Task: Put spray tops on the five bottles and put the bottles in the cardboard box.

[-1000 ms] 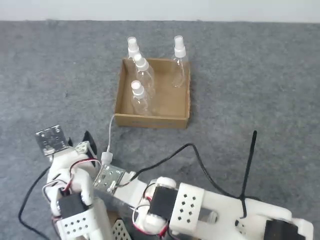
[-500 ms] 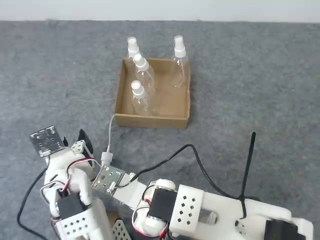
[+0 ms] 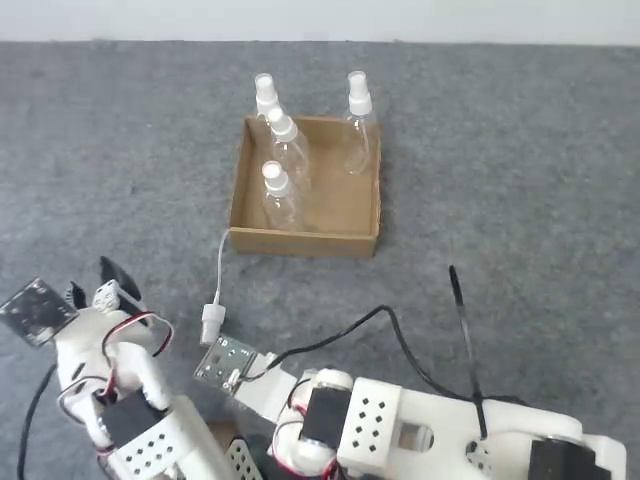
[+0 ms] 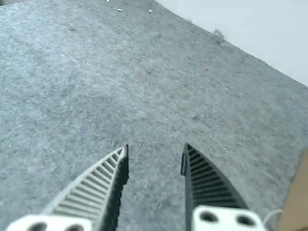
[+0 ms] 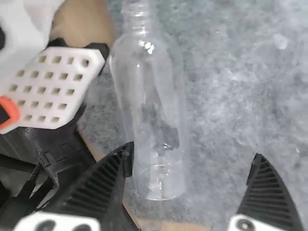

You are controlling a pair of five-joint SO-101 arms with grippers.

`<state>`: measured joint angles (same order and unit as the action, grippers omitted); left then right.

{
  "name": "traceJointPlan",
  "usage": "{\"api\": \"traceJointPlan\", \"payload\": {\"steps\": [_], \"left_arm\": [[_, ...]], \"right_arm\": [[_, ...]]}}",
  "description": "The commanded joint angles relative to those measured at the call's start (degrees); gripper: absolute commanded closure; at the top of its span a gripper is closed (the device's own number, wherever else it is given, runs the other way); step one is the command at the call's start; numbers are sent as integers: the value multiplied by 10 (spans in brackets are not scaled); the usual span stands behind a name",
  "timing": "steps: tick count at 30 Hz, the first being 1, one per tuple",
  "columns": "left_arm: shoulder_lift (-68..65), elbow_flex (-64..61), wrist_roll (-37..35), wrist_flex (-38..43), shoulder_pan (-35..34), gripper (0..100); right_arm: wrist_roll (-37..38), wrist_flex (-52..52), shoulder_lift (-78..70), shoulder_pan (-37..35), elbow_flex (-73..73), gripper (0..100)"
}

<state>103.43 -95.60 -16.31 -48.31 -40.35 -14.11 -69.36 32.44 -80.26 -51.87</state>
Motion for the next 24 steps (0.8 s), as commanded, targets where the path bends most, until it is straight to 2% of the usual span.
{"api": "traceJointPlan", "payload": {"steps": [1, 4, 8, 15, 24], "left_arm": [[10, 6, -10, 19, -6, 830], [10, 6, -10, 18, -6, 830], [10, 6, -10, 18, -4, 830], [10, 5, -10, 17, -4, 830], [10, 5, -10, 17, -4, 830]], "right_arm": [[-4, 22, 20, -30, -5, 680], [-4, 43, 19, -41, -21, 680], [5, 80, 19, -11, -44, 681], [41, 81, 19, 50, -45, 681], [105, 84, 19, 175, -31, 681]]}}
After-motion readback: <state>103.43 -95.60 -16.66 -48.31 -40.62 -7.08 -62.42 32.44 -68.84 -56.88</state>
